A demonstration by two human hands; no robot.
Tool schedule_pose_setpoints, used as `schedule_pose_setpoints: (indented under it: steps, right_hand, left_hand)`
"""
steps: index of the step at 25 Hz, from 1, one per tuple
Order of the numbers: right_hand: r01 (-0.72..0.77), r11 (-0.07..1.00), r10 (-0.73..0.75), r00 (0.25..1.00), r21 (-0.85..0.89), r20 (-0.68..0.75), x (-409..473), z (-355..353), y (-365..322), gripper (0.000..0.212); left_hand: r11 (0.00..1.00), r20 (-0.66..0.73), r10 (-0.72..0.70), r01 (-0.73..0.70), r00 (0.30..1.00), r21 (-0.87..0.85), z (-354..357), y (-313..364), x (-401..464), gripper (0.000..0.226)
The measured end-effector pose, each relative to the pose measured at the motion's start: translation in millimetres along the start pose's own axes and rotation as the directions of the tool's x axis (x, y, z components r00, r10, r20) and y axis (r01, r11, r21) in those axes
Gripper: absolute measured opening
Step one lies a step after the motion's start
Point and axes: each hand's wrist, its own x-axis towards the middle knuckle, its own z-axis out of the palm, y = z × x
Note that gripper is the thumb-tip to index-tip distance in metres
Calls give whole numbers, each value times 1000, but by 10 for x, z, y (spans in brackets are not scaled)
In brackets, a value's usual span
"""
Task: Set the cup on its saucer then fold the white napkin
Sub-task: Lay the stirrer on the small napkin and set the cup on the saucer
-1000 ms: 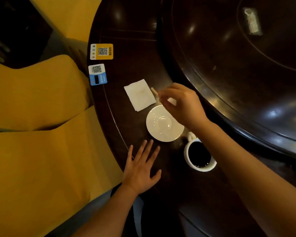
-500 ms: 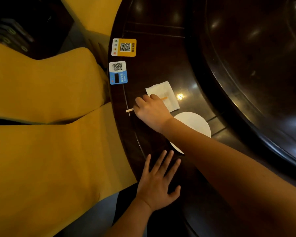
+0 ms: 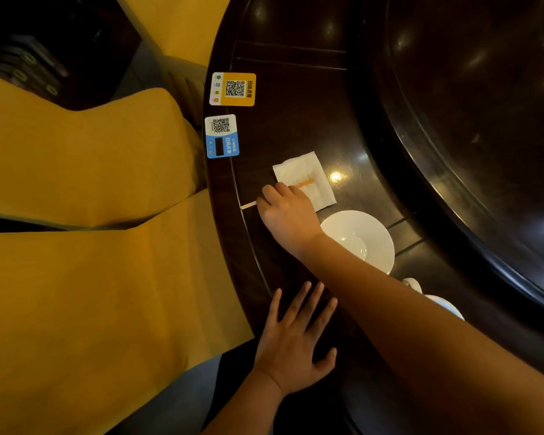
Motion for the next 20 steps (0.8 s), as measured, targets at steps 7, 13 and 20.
schedule_pose_setpoints:
  steps: [7,13,20]
  right_hand:
    - [-201,968,199,980,150,29,-223,-90,-106,38]
    - [-501,841,491,865,204,98,-1063,-621,-57,49]
    - [-774,630,699,601,62,389,-2253,-910,161,100]
  left_hand:
    - [999,-22,8,-7,1000,33,23,-7,2,69]
    - [999,-69,-1,5,998,54,1,15,12,70]
    - [997,-64,-11,17,998,80,8,18,11,75]
